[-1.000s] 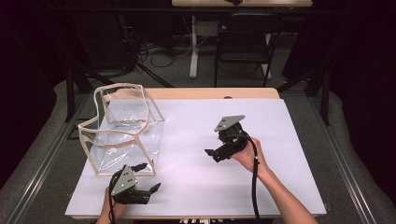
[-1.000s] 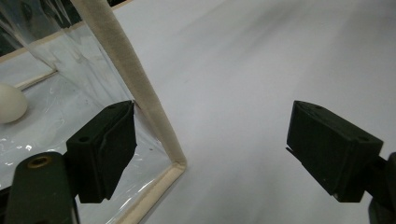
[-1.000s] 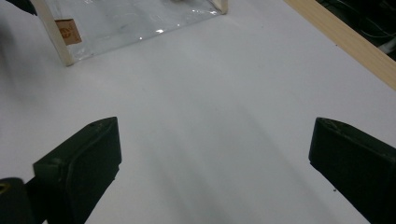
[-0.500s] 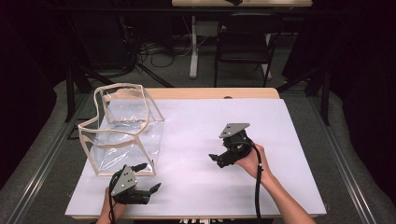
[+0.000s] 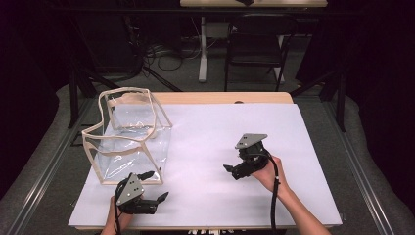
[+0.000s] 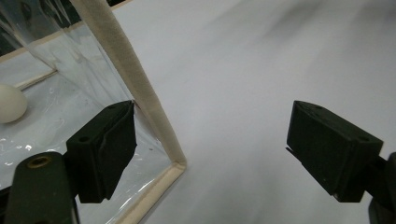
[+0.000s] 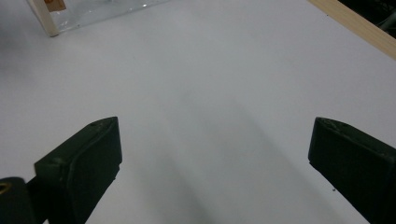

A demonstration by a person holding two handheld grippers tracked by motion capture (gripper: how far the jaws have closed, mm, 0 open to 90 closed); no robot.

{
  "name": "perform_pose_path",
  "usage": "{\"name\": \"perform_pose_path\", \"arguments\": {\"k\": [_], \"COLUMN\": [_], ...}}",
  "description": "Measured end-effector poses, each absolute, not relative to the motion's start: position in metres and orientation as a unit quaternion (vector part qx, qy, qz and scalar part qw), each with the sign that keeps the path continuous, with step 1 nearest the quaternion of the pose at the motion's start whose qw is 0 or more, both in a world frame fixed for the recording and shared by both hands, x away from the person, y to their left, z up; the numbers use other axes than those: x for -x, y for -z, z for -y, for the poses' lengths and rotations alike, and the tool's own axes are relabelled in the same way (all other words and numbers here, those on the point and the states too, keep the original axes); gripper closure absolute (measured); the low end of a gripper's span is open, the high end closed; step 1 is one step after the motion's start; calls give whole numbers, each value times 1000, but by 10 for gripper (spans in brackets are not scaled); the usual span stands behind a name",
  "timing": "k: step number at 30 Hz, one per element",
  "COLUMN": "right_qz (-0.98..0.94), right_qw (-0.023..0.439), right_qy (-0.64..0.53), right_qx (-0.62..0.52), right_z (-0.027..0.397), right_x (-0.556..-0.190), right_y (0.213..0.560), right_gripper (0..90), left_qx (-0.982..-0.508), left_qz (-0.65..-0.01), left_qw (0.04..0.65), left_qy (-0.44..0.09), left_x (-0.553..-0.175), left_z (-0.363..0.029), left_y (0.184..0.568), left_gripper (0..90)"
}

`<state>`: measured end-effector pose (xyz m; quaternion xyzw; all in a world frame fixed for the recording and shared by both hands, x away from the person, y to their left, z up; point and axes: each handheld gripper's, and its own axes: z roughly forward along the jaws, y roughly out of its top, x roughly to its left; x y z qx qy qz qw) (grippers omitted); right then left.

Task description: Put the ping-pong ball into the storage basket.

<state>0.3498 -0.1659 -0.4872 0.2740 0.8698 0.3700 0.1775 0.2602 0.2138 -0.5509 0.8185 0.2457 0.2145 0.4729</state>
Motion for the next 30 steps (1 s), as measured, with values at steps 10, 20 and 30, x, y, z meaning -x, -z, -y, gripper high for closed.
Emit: {"name": "perform_pose_path", "arguments": {"k": [10, 20, 30], "right_qz": [-862, -858, -851], "right_qw": [185, 192, 200], "right_qy": [-378, -381, -384], "right_qx": [-283, -288, -296], "right_z": [176, 189, 202], "right_x": [-343, -335, -327], "right_y": [491, 498, 506], "right_gripper": [21, 23, 23], "left_qx": [-819, -819, -819], "left_qz": [-247, -246, -246], "left_qw": [471, 472, 471], "left_qy": [-215, -214, -215], "left_x": [-259, -259, -259], "left_z": [-214, -214, -213], "left_y": [551, 551, 551], "left_gripper": [160, 161, 161]}}
